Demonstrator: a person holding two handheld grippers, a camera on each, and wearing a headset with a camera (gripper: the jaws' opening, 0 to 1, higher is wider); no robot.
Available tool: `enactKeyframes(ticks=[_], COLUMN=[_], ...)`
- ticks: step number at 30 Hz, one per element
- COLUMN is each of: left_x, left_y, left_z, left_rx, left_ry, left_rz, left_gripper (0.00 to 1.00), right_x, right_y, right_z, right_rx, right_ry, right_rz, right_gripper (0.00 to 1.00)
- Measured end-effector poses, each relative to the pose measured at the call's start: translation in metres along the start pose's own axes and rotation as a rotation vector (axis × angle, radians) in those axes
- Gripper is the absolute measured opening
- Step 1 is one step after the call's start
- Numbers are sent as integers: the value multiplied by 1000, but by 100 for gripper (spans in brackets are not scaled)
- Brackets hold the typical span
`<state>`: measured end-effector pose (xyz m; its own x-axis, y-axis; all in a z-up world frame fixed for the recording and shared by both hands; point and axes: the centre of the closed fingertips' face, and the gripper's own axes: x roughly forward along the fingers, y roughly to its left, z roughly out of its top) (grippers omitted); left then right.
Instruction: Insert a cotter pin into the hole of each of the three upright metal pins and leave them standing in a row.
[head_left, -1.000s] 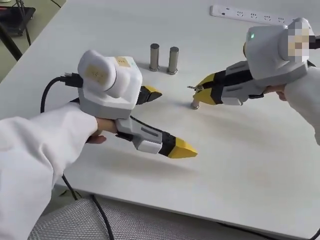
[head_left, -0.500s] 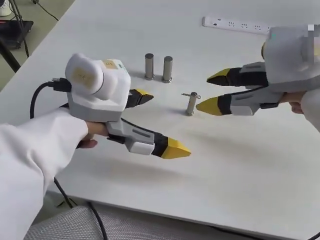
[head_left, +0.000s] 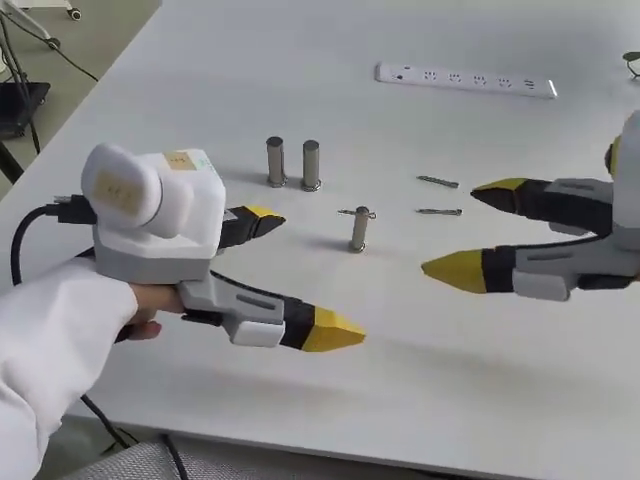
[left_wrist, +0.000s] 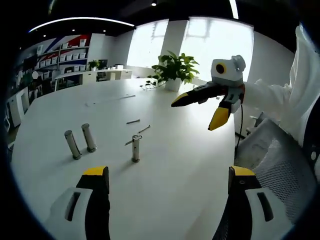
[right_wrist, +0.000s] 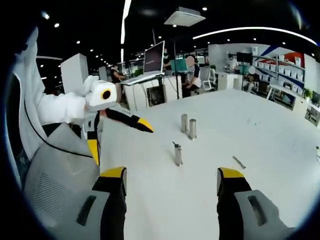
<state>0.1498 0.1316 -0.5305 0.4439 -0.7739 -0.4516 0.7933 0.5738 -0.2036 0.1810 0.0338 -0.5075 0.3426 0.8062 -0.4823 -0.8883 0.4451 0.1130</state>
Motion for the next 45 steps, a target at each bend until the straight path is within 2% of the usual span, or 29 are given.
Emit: enactKeyframes(ticks=[1,4,6,8,10,12,14,18,22,26,29,33,36,40,45], left_x=[-2,-5,-7,-11,-13,-15,-17,-20,-24,-28,-33,-37,-35,-29,-24], left_y=[-1,-3,-2,1,2,3,3,2,9,23,44,66,81,104,130], left_z=[0,-3,-7,-15,-19,-24,-32,-37,-40,-37,-26,-13,-9,-1,10], left_rx=[5,5,11,32,40,25,32,6,-12,-19,38,47,17,13,-2], left_ry=[0,7,19,62,74,78,103,94,94,76,32,-1,0,-20,-46], left_rz=[1,2,9,29,41,47,53,55,77,123,216,283,309,355,379], left_gripper=[99,99,99,97,95,96,96,97,96,95,92,91,86,83,76], right_x=[-4,-11,-13,-16,-17,-18,-17,-16,-15,-15,-16,-18,-20,-23,-24], right_y=[6,10,13,14,15,16,18,24,26,26,25,24,23,22,23], right_z=[-5,-11,-17,-22,-26,-34,-43,-47,-48,-47,-47,-46,-43,-40,-41], right_rx=[59,105,111,117,116,112,77,80,96,101,111,103,98,98,107], right_ry=[-7,-33,-22,-14,-8,28,72,92,89,84,81,75,65,56,62], right_rz=[19,7,1,-11,-23,-33,-44,-34,-34,-38,-47,-60,-73,-83,-78], right_gripper=[73,76,81,84,85,90,96,98,98,98,98,98,97,96,96])
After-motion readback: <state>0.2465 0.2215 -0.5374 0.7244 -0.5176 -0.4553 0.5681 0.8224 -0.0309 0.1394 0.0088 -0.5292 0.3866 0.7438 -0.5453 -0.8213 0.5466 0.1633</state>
